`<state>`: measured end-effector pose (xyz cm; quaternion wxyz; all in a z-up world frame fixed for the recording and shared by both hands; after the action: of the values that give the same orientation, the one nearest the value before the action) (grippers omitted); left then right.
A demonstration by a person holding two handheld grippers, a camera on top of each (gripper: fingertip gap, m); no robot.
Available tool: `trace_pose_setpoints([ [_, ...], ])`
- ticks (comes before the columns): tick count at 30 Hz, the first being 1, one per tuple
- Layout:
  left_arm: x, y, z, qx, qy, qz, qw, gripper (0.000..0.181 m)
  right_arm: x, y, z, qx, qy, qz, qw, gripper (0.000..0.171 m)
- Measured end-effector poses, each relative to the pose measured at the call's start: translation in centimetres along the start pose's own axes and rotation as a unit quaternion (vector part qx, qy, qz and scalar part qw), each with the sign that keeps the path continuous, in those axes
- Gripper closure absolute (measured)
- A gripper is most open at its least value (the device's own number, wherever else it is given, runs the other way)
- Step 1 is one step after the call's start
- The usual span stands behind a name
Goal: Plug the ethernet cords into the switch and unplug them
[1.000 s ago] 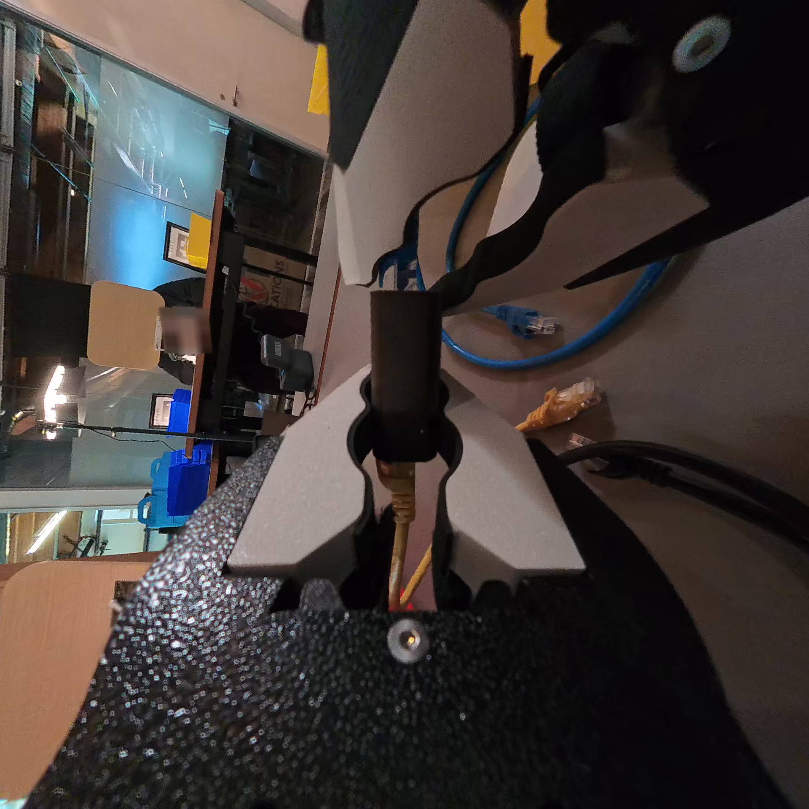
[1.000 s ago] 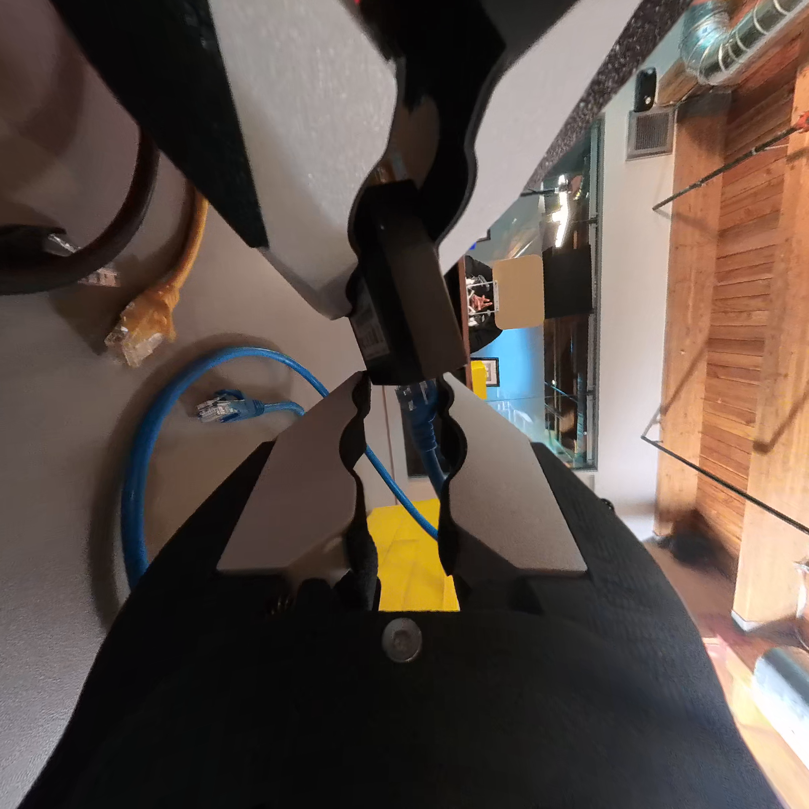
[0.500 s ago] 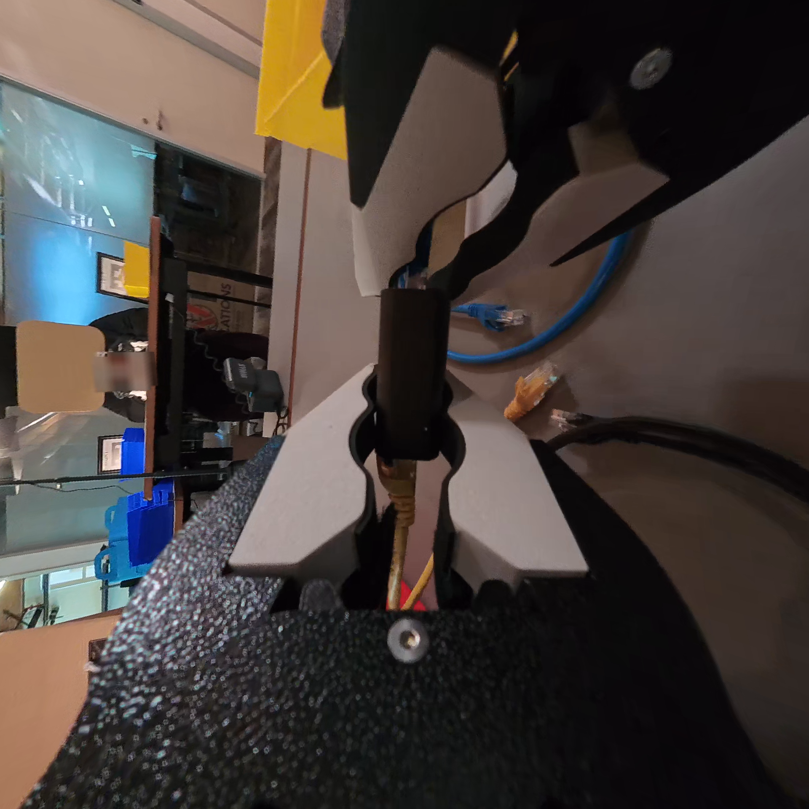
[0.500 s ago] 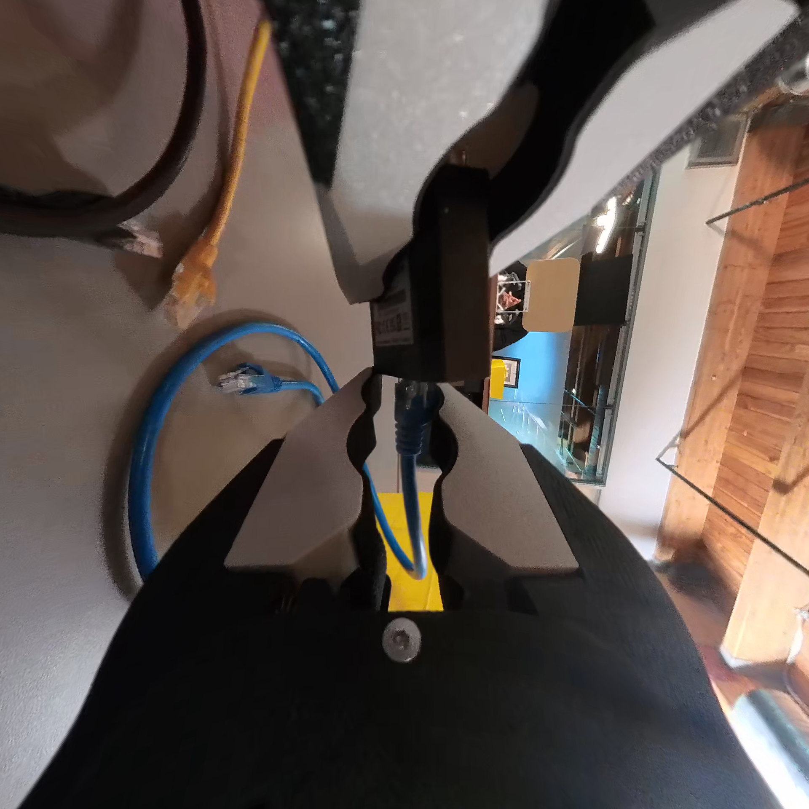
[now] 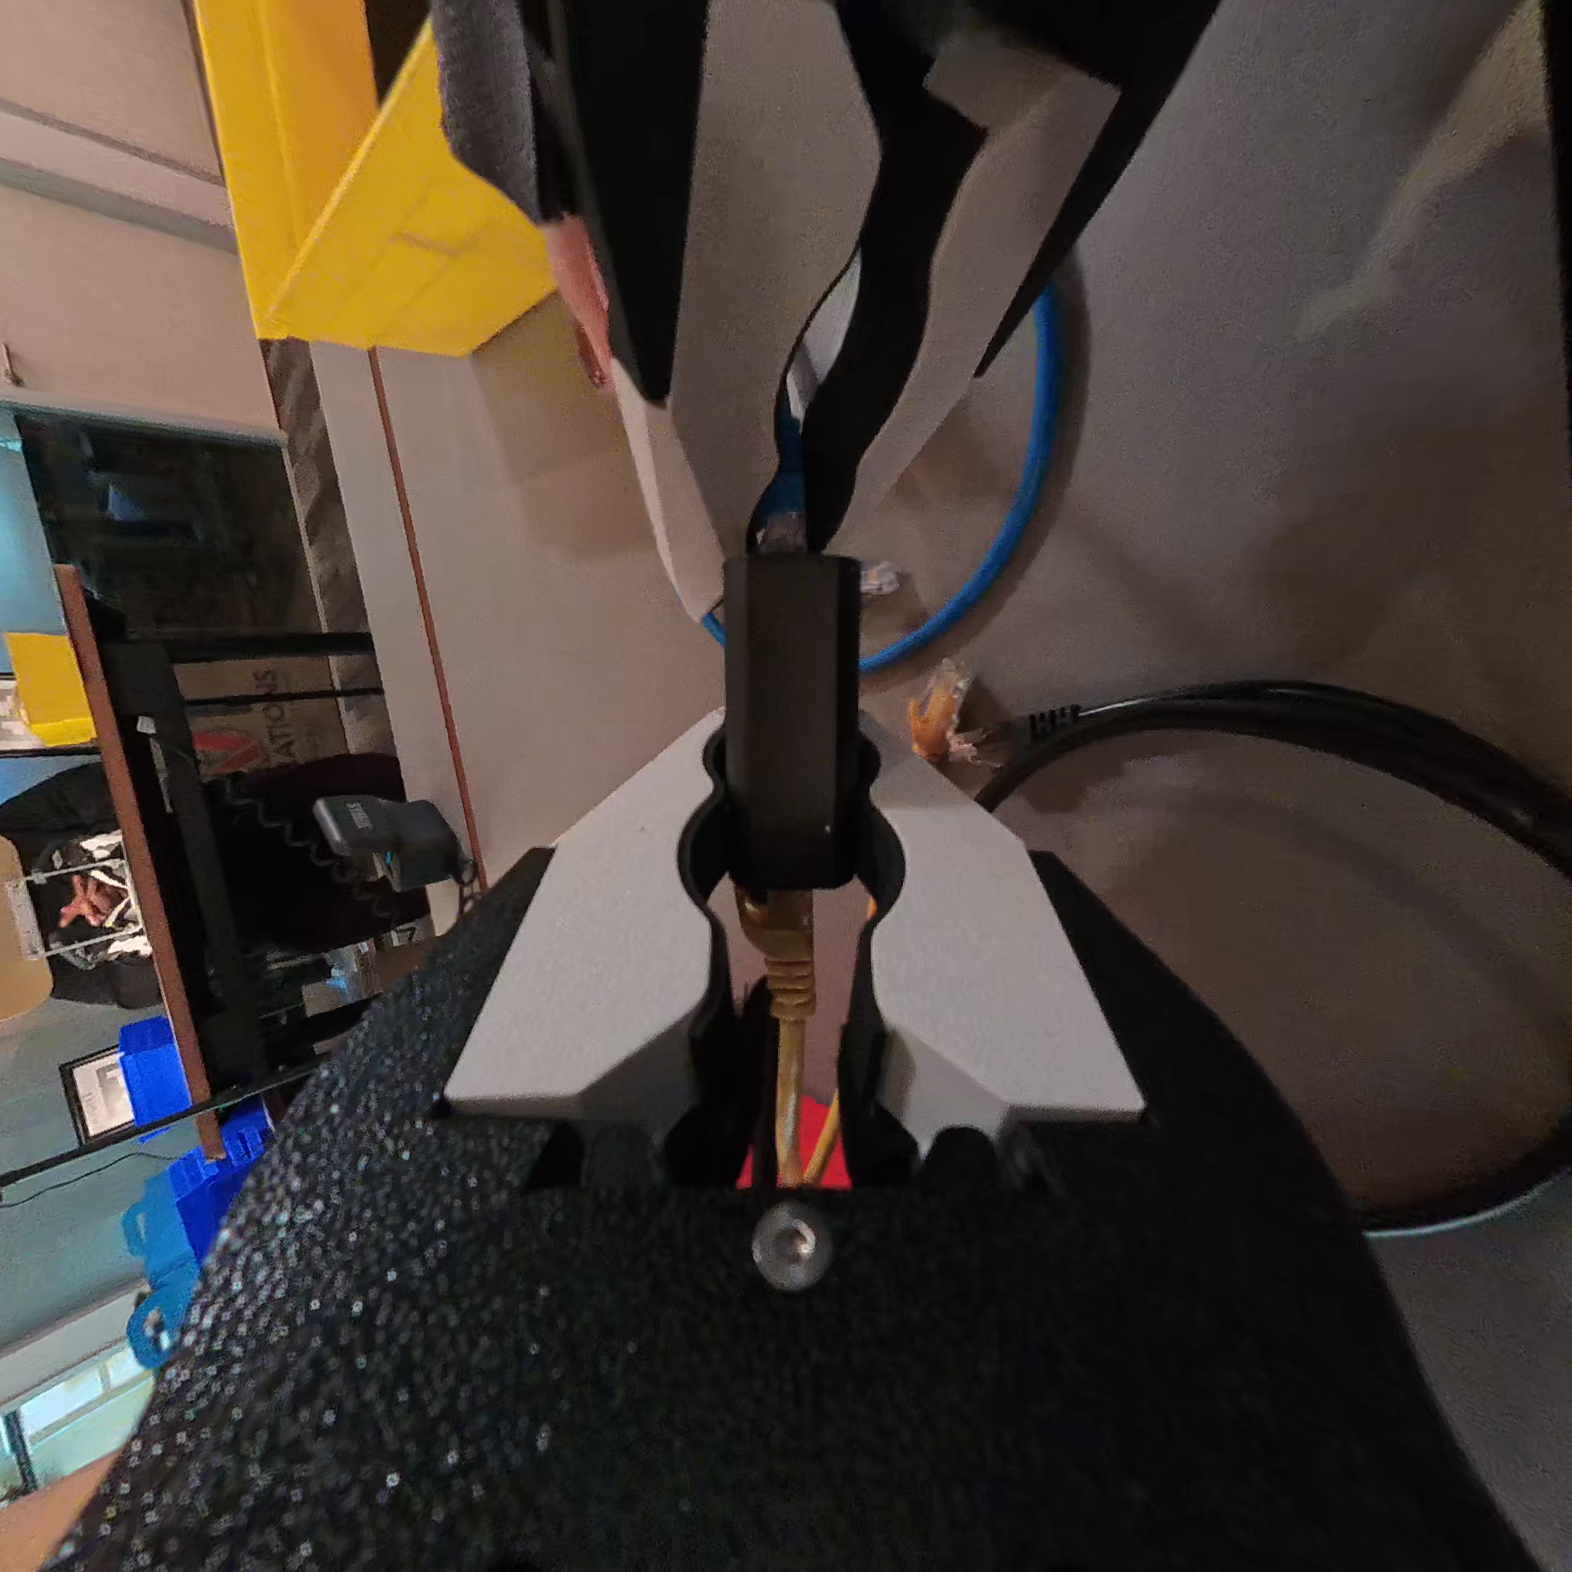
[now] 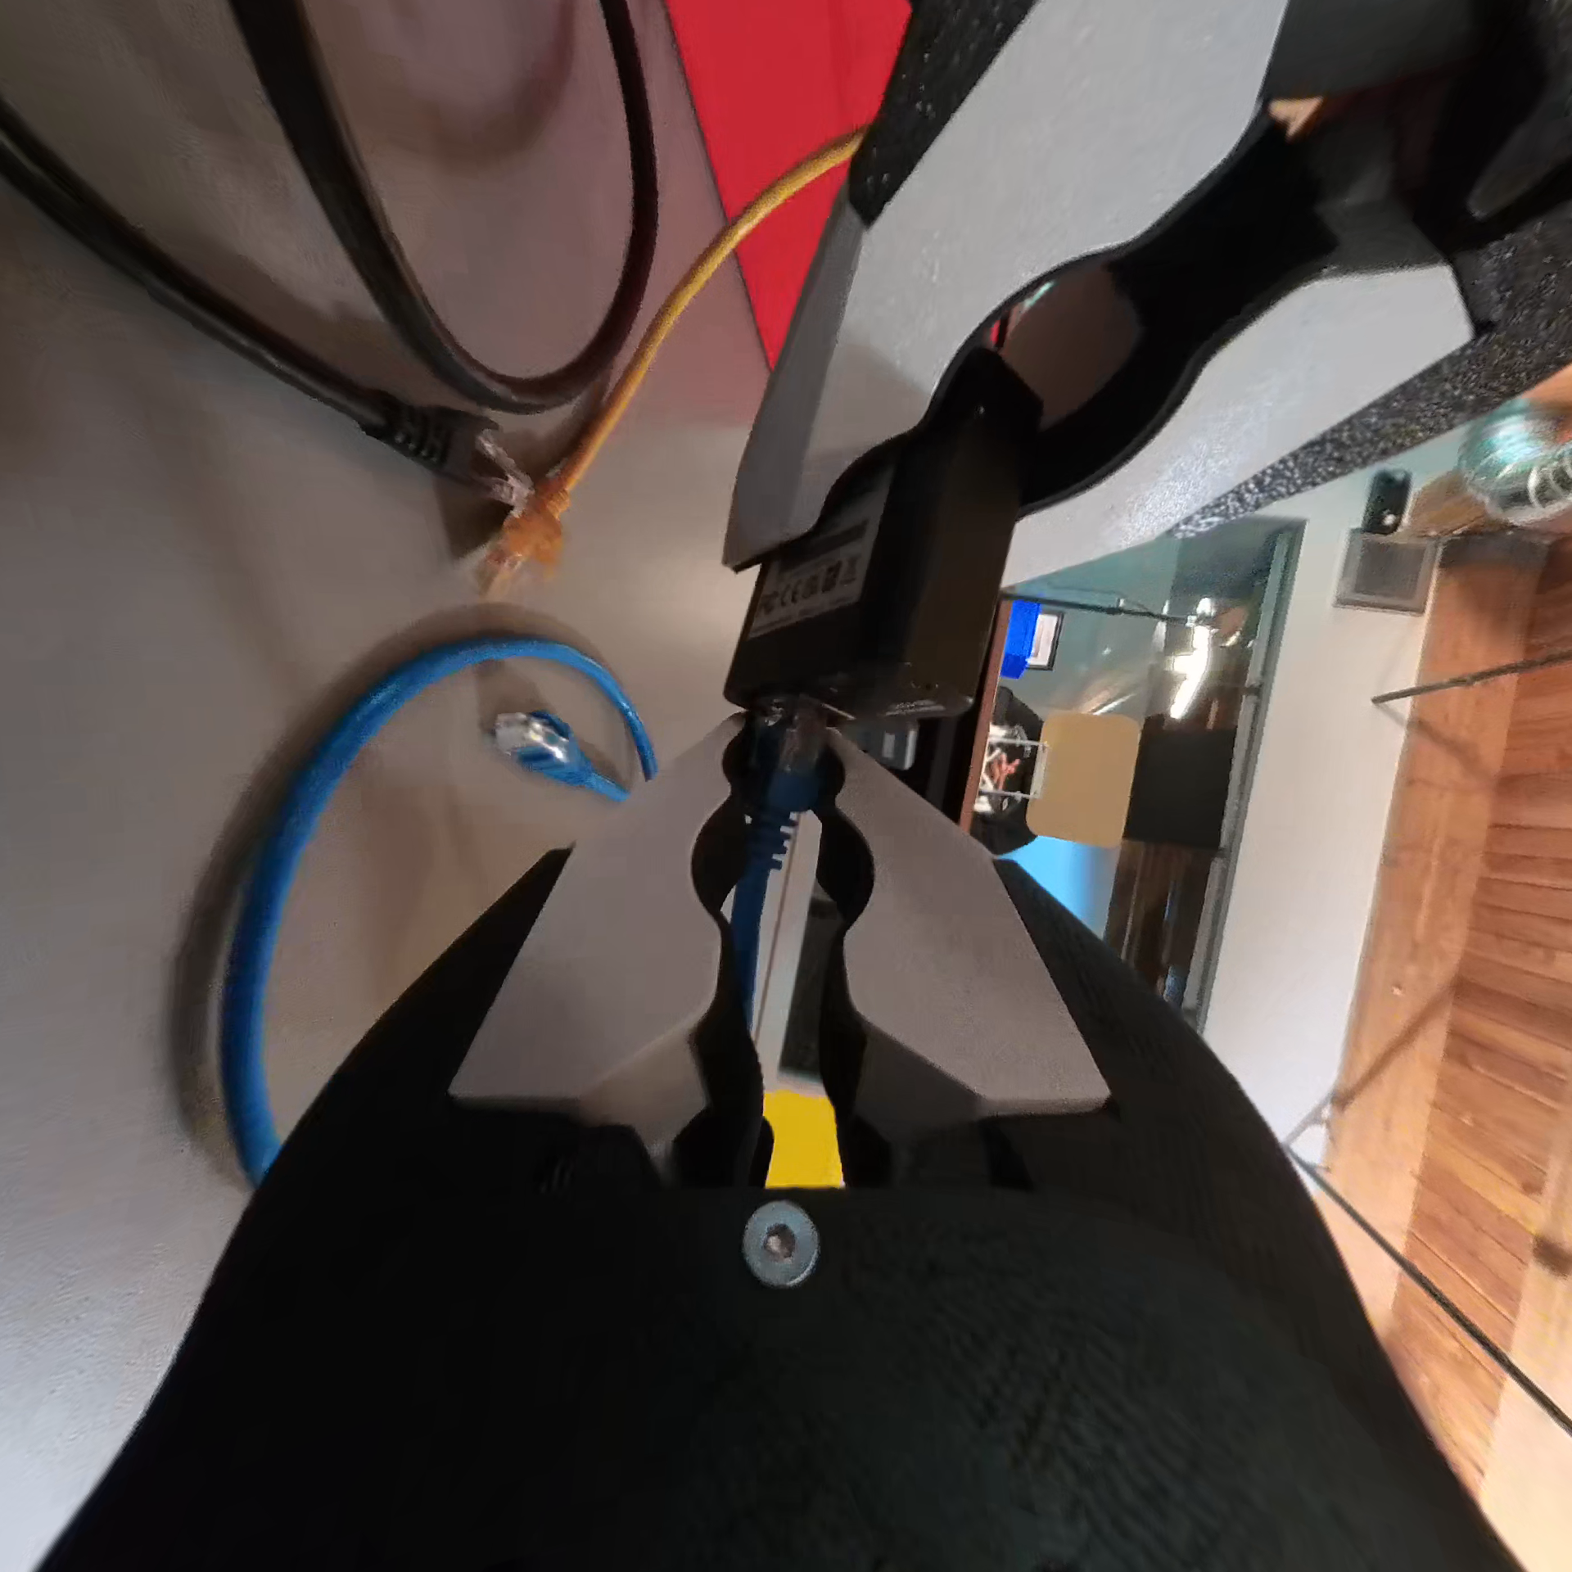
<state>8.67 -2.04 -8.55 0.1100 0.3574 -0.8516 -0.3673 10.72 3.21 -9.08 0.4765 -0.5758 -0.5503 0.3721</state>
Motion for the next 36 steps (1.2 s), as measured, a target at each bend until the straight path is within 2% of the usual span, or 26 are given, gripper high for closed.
trace_pose_setpoints([
  [7,0.1,-0.2,-1.5,0.025,-0.026,0.010,0.999,0.159,-0.4,-0.6,-1.4,0.004,-0.039,-0.009,0.999,0.164],
  [8,1.8,-0.1,-1.5,0.024,0.020,0.017,0.999,0.159,0.7,-0.3,-1.2,0.002,-0.013,-0.033,0.999,0.164],
  [9,4.9,0.7,-1.4,0.001,0.092,0.008,0.996,0.159,2.6,0.5,-0.8,-0.003,0.015,-0.056,0.998,0.164],
  [10,7.1,1.4,-1.9,-0.009,0.096,-0.023,0.995,0.159,4.5,1.1,-0.6,-0.019,0.025,-0.042,0.999,0.164],
  [12,8.2,3.1,-4.0,-0.011,0.003,-0.124,0.992,0.159,6.6,0.5,-0.7,-0.042,0.033,0.036,0.998,0.164],
  [13,8.6,4.0,-4.8,-0.028,-0.006,-0.141,0.990,0.159,6.8,-0.5,-0.7,-0.037,0.034,0.067,0.996,0.164],
  [15,8.4,4.8,-5.3,-0.046,-0.002,-0.156,0.987,0.159,6.4,-2.0,-0.6,-0.038,0.016,0.139,0.989,0.163],
  [19,5.7,5.4,-3.9,-0.065,-0.035,-0.191,0.979,0.159,6.0,-4.6,-1.1,-0.011,-0.025,0.250,0.968,0.163],
  [22,3.7,6.3,-2.8,-0.101,-0.085,-0.258,0.957,0.159,6.6,-7.4,-2.7,0.008,-0.067,0.338,0.939,0.163],
  [25,3.4,5.9,-0.8,-0.130,-0.079,-0.301,0.941,0.159,7.9,-9.4,-3.7,0.047,-0.054,0.349,0.934,0.163],
  [29,4.0,4.9,1.2,-0.207,-0.040,-0.282,0.936,0.159,8.3,-10.3,-4.2,0.067,-0.041,0.358,0.930,0.162],
  [32,4.2,4.4,1.6,-0.248,-0.054,-0.284,0.925,0.159,8.2,-10.0,-3.9,0.065,-0.033,0.357,0.931,0.162],
  [34,4.3,3.8,2.2,-0.250,-0.073,-0.291,0.921,0.159,8.1,-9.6,-3.6,0.060,-0.029,0.355,0.932,0.162],
  [36,4.0,2.4,3.4,-0.217,-0.109,-0.305,0.921,0.159,8.0,-9.4,-3.4,0.057,-0.026,0.354,0.933,0.162],
])
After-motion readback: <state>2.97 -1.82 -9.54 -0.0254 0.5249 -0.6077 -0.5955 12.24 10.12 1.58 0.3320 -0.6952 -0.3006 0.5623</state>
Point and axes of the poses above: each gripper's, where its closed fingertips meet, z out along the fingers, x out of its underside, y = z × x across the jaws, the point moved 4 cm from there along -z, back along the fingers, and after that the axes turned 13 degrees about y, right-handed, at the moved point
